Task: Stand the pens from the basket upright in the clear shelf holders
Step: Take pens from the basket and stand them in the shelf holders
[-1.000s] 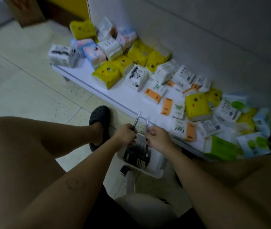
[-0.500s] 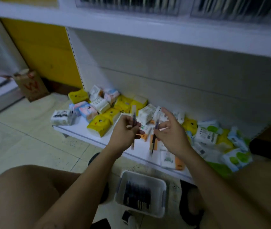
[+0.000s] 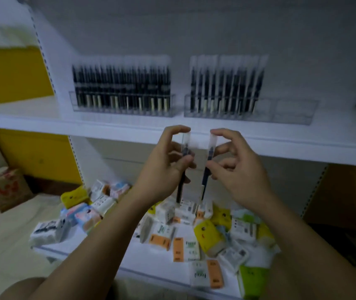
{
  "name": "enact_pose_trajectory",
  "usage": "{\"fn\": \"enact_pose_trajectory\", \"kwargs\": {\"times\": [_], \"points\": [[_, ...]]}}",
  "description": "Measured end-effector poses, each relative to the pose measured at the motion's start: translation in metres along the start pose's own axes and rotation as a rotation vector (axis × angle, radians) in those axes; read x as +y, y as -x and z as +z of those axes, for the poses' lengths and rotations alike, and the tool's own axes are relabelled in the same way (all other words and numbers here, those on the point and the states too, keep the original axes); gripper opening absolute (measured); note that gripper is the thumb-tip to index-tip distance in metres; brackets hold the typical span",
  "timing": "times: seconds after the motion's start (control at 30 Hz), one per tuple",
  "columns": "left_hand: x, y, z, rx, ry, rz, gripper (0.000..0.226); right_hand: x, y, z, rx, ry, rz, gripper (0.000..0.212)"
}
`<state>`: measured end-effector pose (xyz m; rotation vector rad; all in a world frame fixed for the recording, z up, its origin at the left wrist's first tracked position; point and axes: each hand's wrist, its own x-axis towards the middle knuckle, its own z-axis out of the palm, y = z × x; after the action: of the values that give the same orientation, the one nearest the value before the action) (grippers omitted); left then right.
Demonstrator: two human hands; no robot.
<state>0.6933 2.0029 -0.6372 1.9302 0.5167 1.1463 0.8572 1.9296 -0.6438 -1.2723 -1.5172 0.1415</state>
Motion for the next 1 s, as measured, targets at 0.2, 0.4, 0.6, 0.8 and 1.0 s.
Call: {"fn": "enact_pose_trajectory", "kwargs": {"times": [0.2, 0.4, 0.6, 0.8, 1.0], "points": [[0.050, -0.064, 0.016, 0.049, 0.008, 0.129, 0.034, -0.025, -0.045, -0.060, 0.068, 0.044, -0.120, 0.049], [0.087, -0.121, 0.041, -0.014, -0.065, 0.232, 0.031, -0.034, -0.092, -0.116, 0.152, 0.072, -0.187, 0.046], [0.107, -0.175, 0.061, 0.045, -0.112, 0.310, 0.032, -0.026, -0.142, -0.159, 0.185, 0.115, -0.208, 0.039], [0.108, -0.216, 0.066, 0.139, -0.166, 0.342, 0.028, -0.007, -0.181, -0.171, 0.180, 0.149, -0.225, 0.037], [0.101, -0.244, 0.074, 0.186, -0.242, 0.374, 0.027, 0.017, -0.206, -0.165, 0.259, 0.228, -0.291, 0.036]]}}
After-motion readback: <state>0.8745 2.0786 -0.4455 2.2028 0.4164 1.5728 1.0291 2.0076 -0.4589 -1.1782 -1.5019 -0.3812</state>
